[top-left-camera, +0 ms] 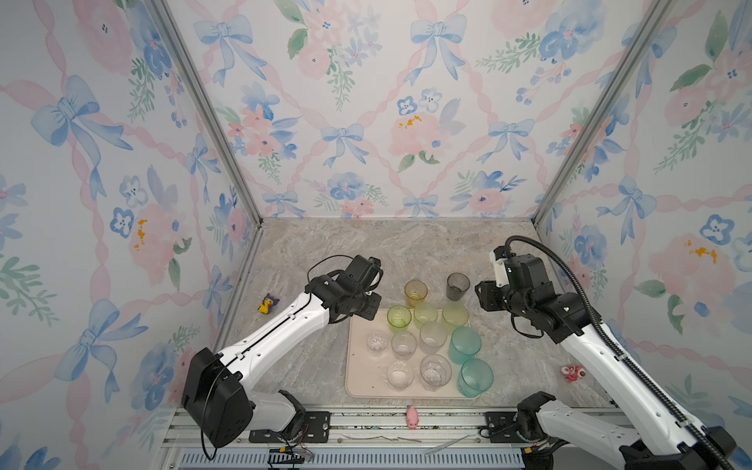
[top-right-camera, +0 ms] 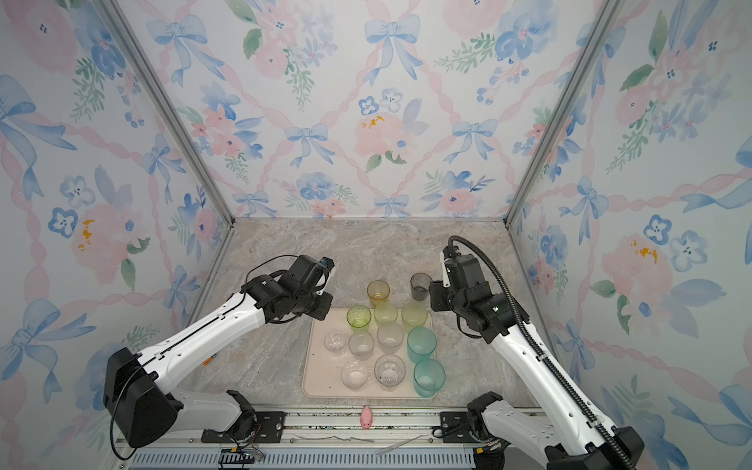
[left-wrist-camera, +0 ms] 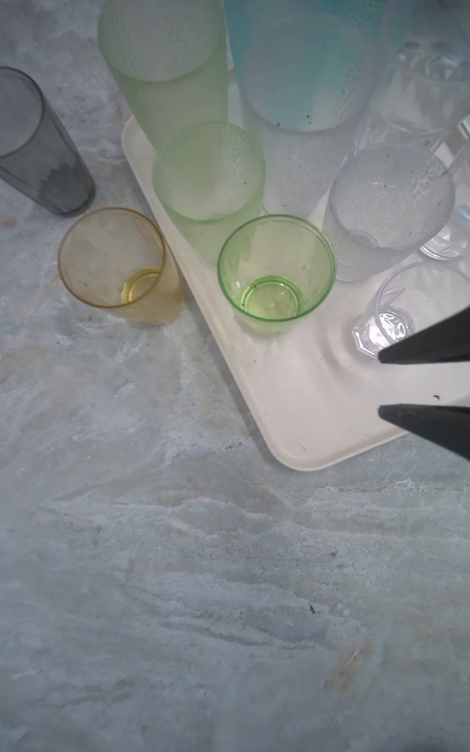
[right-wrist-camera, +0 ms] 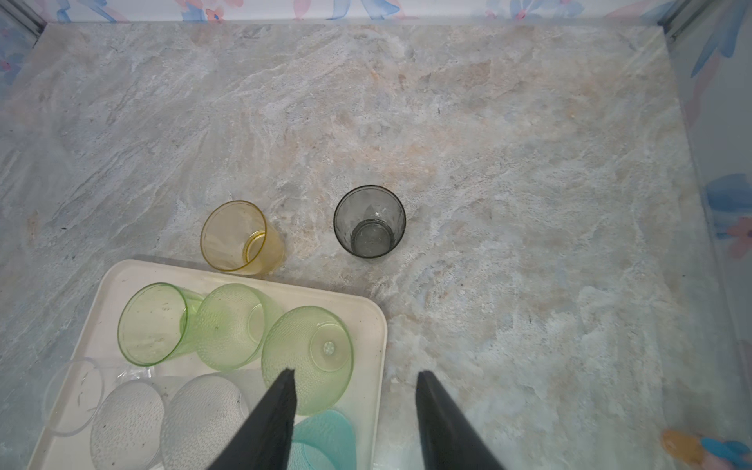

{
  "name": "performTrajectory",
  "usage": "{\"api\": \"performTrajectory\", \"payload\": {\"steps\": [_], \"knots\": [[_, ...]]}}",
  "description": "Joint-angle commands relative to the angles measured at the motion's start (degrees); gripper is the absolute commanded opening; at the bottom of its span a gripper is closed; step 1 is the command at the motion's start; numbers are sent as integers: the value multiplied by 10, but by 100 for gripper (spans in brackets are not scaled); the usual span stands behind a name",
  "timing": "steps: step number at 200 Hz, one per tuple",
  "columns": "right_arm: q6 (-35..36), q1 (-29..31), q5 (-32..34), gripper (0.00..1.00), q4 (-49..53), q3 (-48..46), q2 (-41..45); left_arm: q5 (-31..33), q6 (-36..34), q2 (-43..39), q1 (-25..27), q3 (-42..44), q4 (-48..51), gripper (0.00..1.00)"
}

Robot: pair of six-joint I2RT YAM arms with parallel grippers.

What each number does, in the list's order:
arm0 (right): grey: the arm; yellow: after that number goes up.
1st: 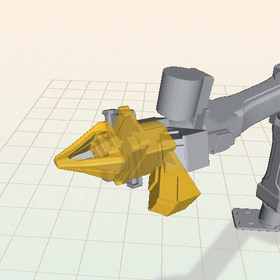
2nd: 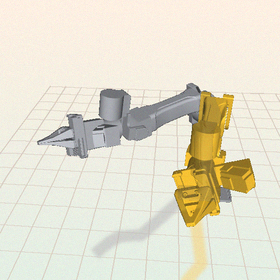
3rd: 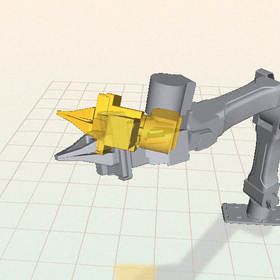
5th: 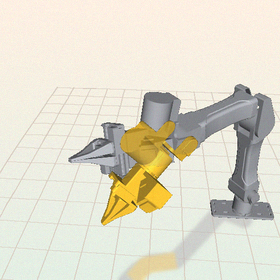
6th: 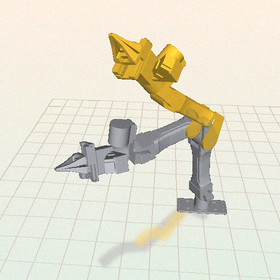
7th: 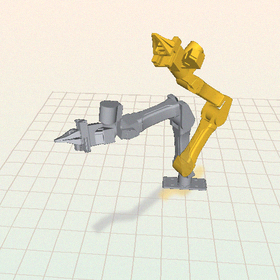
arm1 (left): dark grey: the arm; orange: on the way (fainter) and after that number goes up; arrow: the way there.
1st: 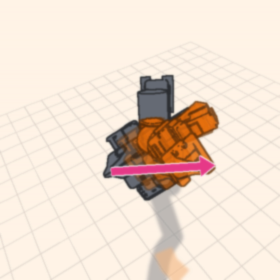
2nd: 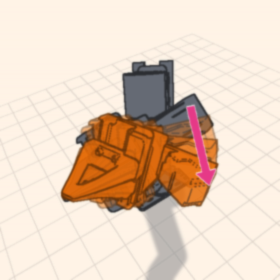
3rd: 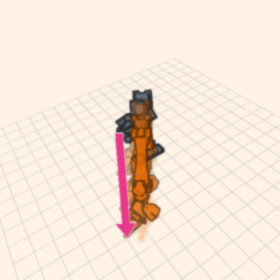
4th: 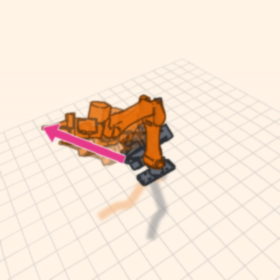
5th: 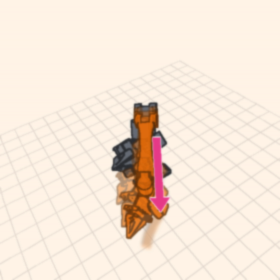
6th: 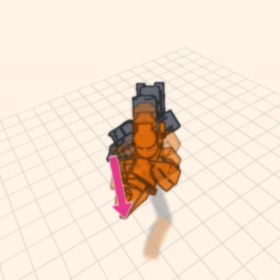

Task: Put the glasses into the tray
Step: 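Lower the small clear cup onto the tray and open the left gripper, then lower the right gripper onto the grey cup and close it while the left gripper rises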

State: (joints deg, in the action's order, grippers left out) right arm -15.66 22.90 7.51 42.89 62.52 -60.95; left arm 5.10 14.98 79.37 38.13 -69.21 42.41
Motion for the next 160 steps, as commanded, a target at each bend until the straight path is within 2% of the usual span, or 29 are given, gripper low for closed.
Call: {"api": "performTrajectory", "payload": {"steps": [1,27,54,99,160], "knots": [[14,-46,-23,46,12,17,-42,8,-39,48,-8,-50,-5,21],[22,-93,-81,40,-9,27,-112,1,-45,79,-10,-84,-21,21],[30,-102,-107,38,-33,45,-179,-28,-45,73,-28,-66,-70,21],[42,-111,-109,37,-47,98,-281,-78,-24,21,-62,5,-160,22],[46,-116,-108,33,-47,146,-382,-83,-24,-13,-83,28,-166,23]]}}
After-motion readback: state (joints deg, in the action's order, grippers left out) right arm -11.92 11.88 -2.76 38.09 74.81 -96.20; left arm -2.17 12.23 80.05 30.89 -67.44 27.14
